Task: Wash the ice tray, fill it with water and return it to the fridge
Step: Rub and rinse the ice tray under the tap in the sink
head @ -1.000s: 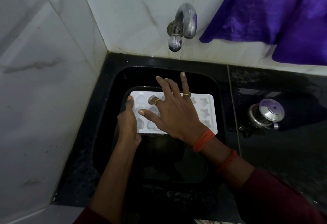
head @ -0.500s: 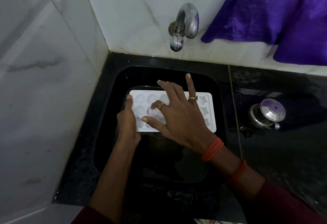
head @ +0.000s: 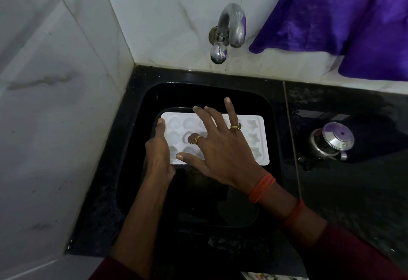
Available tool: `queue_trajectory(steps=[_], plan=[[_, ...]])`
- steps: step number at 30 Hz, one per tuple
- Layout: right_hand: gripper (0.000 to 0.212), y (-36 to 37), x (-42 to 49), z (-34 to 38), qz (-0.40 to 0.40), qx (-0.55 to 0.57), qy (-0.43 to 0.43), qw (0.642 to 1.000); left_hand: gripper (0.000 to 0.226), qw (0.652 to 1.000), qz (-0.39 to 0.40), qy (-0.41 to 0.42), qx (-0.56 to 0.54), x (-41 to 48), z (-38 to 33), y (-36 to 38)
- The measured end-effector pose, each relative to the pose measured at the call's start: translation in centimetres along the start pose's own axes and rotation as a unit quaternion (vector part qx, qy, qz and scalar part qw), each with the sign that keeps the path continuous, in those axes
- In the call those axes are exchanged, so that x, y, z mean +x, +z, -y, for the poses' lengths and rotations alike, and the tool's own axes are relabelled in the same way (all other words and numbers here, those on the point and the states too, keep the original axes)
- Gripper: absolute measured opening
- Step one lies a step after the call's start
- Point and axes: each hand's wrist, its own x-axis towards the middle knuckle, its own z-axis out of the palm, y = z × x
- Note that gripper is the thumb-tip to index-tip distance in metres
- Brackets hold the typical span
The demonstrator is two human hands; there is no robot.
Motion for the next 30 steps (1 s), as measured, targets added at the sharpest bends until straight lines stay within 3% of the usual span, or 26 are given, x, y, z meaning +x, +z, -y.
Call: queue_trajectory(steps=[10, 15, 22, 30], plan=[[0.063, -0.11, 0.55, 0.37, 0.005, -0.011, 0.02, 1.0, 0.041, 1.0, -0.002, 0.009, -0.003, -0.67, -0.43, -0.07], [0.063, -0.26, 0.51, 0.65, 0.015, -0.009, 0.021, 1.0, 0.053, 1.0, 0.001, 0.004, 0.008, -0.68, -0.52, -0.13], [0.061, -0.53, 0.19, 0.83, 0.0, 0.01, 0.02, 1.0, 0.039, 1.0, 0.006, 0.011, -0.014, -0.86, -0.5, 0.0], [0.06, -0.61, 0.27, 0.34, -0.004, 0.008, 0.02, 1.0, 0.043, 1.0, -0.003, 0.007, -0.001, -0.5, 0.11, 0.13]])
